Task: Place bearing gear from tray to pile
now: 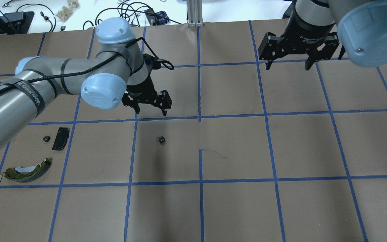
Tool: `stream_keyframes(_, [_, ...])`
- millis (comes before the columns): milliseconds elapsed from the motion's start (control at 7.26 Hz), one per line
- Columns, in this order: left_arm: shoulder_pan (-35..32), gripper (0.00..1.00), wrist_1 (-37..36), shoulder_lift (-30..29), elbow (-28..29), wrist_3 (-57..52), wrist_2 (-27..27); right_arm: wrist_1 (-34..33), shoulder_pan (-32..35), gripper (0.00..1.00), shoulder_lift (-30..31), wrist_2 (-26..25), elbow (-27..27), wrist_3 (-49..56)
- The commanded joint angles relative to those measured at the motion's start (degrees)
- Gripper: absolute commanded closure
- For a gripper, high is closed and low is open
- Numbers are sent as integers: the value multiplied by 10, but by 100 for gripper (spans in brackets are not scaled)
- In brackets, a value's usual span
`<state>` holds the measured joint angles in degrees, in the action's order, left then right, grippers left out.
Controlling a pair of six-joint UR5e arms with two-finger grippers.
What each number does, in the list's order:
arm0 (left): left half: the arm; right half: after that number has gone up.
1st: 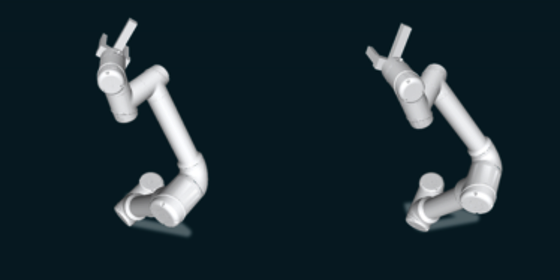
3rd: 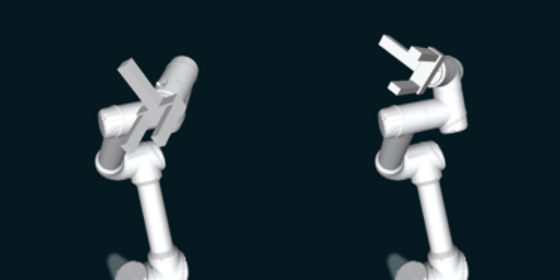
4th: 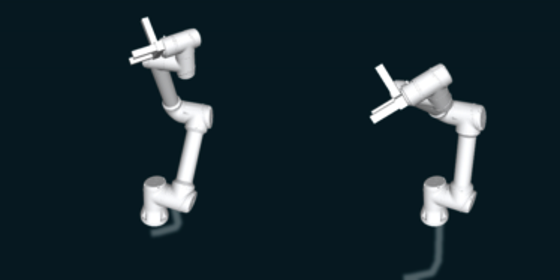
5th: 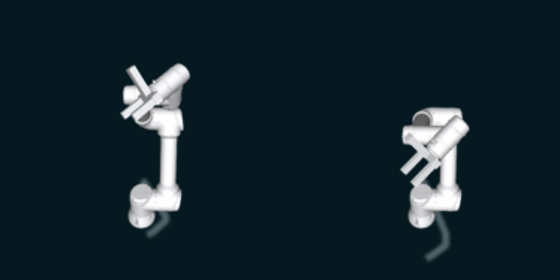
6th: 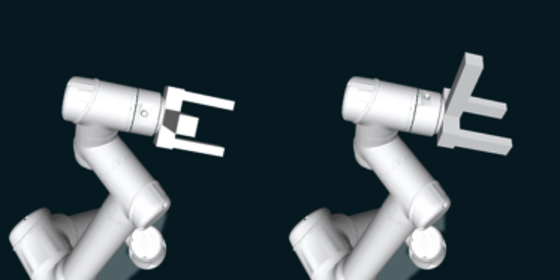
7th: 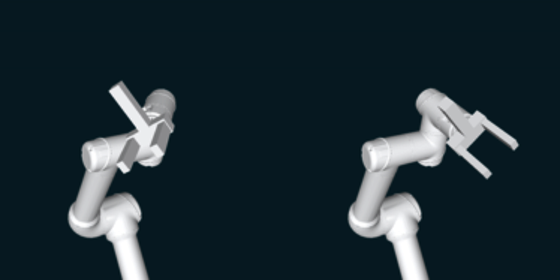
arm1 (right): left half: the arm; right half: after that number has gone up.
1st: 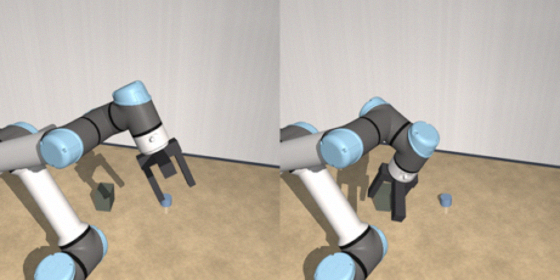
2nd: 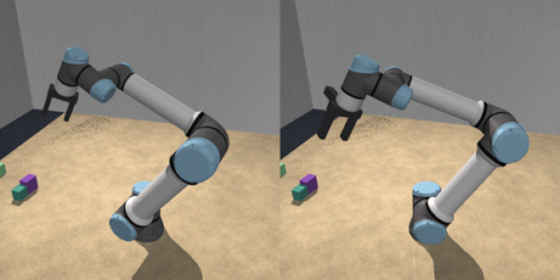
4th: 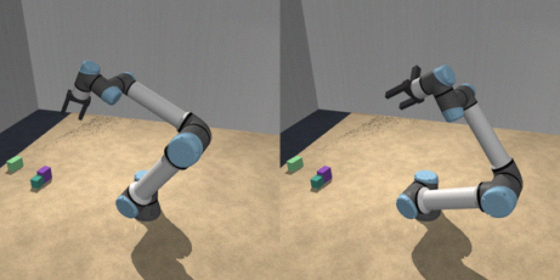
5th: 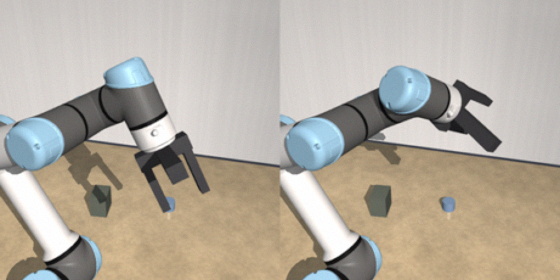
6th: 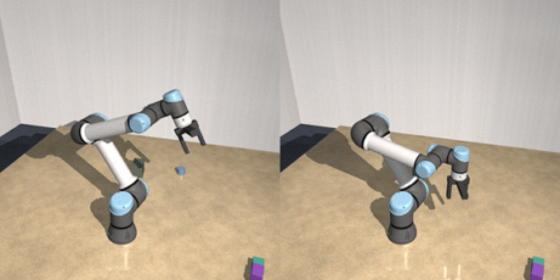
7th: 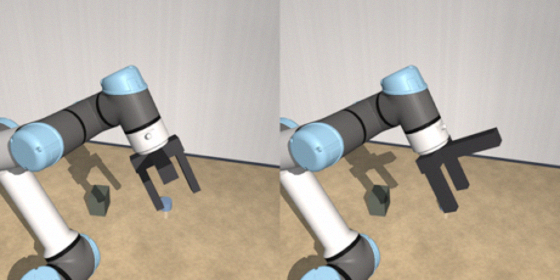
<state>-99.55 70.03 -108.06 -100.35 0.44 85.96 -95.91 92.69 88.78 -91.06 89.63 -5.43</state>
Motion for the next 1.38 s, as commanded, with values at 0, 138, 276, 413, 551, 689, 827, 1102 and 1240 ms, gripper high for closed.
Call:
stream_keyframes(0, [-21,0,-47,-6,-40,32,2,-1,-2,0,2,-2,1,97])
stream_keyframes(138, [-19,0,-74,-10,-51,23,3,0,0,0,1,3,16,92])
stream_keyframes(276, [-17,0,-78,-21,-63,18,3,-10,-2,0,2,7,20,96])
stream_keyframes(413, [-17,0,-92,-29,-71,19,4,-9,-3,0,8,5,19,94])
stream_keyframes(551, [-17,1,-96,-36,-77,18,10,-3,-3,0,15,0,6,97])
stream_keyframes(689, [-17,9,-98,-40,-77,17,26,-2,-5,0,7,3,-12,98])
stream_keyframes(827, [-17,17,-98,-42,-78,17,27,12,-5,0,5,2,-18,98])
stream_keyframes(1102, [-17,18,-99,-55,-76,22,26,20,-31,0,5,2,-23,98])
stream_keyframes(1240, [-17,21,-100,-58,-76,20,26,26,-42,0,5,4,-24,98])
